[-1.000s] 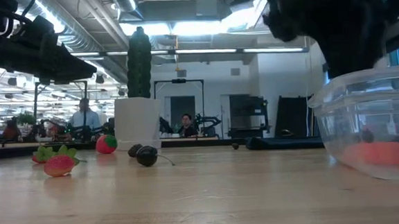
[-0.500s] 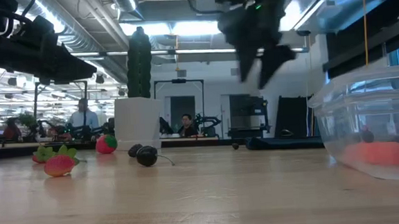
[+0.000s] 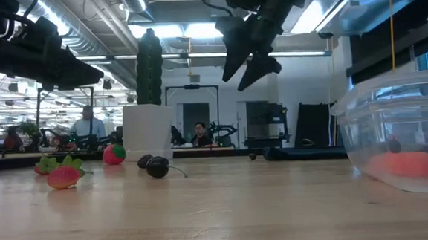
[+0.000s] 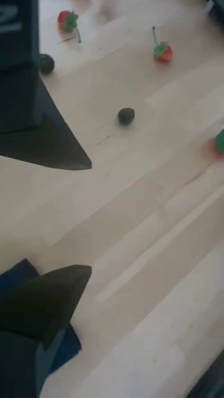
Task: Pick and placing Produce into tupperware
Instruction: Put the blueberry into the transparent bin
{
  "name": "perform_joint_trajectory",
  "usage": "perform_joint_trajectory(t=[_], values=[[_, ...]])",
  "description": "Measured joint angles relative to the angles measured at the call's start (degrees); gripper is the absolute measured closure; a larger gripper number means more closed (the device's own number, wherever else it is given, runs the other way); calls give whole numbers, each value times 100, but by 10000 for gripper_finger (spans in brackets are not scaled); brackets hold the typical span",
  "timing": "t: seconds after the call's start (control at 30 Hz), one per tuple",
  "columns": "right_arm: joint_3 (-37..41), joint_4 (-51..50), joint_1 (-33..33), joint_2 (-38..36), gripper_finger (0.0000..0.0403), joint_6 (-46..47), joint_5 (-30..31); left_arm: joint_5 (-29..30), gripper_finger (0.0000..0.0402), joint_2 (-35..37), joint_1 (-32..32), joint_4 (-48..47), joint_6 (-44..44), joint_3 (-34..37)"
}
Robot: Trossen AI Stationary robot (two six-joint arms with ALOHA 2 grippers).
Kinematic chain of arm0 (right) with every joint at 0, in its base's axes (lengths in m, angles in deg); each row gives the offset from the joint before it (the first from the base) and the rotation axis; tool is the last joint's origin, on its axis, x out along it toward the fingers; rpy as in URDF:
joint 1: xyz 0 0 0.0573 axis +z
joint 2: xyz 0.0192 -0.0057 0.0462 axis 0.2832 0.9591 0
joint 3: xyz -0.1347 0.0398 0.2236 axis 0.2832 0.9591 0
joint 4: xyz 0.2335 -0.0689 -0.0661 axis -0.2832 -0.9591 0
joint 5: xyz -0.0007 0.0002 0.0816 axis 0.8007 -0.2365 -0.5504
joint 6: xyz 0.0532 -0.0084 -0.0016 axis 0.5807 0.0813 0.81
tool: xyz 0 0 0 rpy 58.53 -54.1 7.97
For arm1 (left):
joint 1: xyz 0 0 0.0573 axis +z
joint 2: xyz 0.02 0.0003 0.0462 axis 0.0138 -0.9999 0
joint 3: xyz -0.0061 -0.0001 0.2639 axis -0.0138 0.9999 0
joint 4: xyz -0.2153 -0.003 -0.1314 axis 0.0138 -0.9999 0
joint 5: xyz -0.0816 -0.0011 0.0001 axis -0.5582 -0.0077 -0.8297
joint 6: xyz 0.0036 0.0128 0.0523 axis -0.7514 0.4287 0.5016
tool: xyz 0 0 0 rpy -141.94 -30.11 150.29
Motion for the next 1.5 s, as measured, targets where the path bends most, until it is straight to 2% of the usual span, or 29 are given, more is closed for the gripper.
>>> perform_joint_trajectory(t=[0.23, 0.73, 1.3, 1.5], values=[[0, 135, -5, 33, 139, -377, 124, 0, 193, 0, 0, 2, 0, 0], [9, -225, -365, 266, 139, -58, 116, 0, 193, 0, -1, 1, 0, 1], [3, -602, -446, 1225, 139, 104, 96, 0, 193, -1, 1, 0, 0, -1], [-525, -989, -465, 1650, 139, 61, 124, 2, 193, -1, 1, 0, 2, -1]])
